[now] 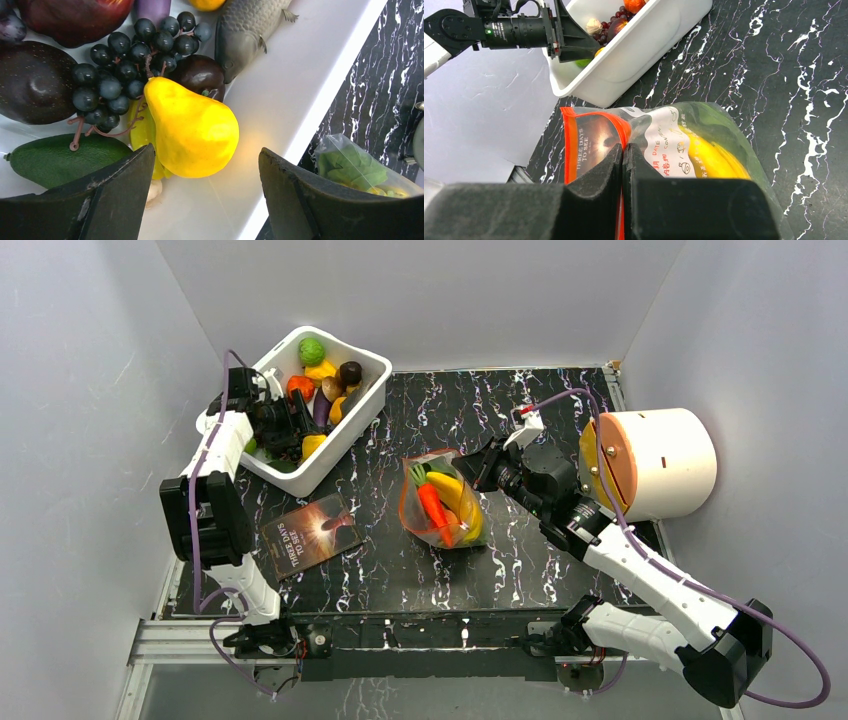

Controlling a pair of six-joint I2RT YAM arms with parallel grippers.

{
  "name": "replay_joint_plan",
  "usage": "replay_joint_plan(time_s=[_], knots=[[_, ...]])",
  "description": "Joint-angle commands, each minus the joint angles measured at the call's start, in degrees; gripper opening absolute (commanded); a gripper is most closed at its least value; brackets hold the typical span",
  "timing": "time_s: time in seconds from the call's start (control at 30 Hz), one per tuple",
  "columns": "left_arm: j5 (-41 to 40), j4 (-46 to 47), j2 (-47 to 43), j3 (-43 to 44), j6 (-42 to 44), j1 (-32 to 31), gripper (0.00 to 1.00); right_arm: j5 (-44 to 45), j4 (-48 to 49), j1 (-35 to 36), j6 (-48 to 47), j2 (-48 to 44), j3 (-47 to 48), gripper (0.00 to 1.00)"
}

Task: Place the food in the zip-top bag and seal the zipper
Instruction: Place the fake fruit in the bin, then pick up the fake fruit from the bin.

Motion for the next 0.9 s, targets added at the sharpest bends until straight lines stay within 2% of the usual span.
replay_joint_plan(time_s=[0.0, 0.33, 0.53, 0.87], knots=[[4.0, -1.5, 0.0, -1.2, -1.2, -0.1, 0.72, -0.4, 7.9, -0.2, 0.8, -2.0, 0.6, 0.0], [2.9, -1.6, 1.4, -1.7, -1.0, -0.6, 0.69, -0.8, 8.2, -0.2, 1.6, -1.3, 0.6, 0.0], [4.3, -1.4, 1.7, -2.1, -1.4, -0.8, 0.53, -0.6, 8.2, -0.2, 1.8, -1.5, 0.7, 0.0], [-2.7, -2.0, -3.6, 0.1, -1.9, -0.7, 0.38, 1.5, 5.2, -0.2, 1.7, -0.5, 2.2, 0.0]])
